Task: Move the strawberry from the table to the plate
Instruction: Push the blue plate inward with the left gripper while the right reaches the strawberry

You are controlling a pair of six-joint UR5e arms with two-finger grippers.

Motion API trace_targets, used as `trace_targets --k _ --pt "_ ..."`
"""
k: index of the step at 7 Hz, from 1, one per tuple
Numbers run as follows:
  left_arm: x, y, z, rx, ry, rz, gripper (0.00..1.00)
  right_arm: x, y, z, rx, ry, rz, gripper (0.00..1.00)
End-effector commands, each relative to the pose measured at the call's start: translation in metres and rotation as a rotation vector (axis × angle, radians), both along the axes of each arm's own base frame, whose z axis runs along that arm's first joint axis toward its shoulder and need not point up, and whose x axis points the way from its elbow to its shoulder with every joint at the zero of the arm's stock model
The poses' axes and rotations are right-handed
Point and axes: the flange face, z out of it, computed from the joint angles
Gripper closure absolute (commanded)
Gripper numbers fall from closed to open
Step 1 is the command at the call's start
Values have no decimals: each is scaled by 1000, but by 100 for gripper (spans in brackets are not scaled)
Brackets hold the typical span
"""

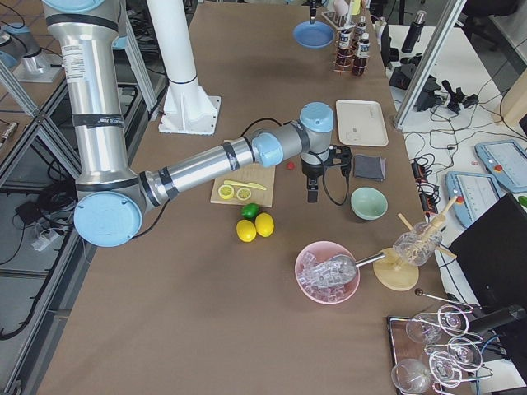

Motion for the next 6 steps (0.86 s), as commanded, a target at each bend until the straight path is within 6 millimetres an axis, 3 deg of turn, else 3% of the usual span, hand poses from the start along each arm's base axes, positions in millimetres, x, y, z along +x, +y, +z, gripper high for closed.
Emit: trace_targets --k 1,4,5,6 --pt "92 27 -85 -53 32 -12 100 -92 8 -35 7 -10 37 0" --pt "264 74 -214 -125 92 -48 100 -217 53 -48 -14 -2 22 1" --pt "291 86 -225 -97 84 -50 100 -249 67 -48 7 26 3 1" --pt "328 110 -233 -99 80 -33 100 -271 71 -35 16 54 -12 1"
